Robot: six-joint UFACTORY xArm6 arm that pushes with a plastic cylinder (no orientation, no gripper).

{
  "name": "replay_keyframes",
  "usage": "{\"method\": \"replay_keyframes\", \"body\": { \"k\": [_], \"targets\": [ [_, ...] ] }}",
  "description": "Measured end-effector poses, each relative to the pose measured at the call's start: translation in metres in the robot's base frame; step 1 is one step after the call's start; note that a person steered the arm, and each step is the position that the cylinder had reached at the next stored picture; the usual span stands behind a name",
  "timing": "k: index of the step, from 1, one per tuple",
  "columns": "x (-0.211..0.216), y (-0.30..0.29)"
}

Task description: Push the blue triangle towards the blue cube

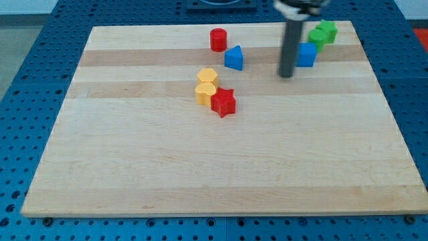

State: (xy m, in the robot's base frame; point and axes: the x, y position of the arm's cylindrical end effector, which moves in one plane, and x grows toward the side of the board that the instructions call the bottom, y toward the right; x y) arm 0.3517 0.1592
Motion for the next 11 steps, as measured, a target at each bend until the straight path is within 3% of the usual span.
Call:
{"method": "replay_keyframes", "body": {
  "k": [1, 5, 11],
  "targets": [
    [0.004, 0.020],
    [0.011, -0.095],
    [-0.015, -0.170]
  ]
}}
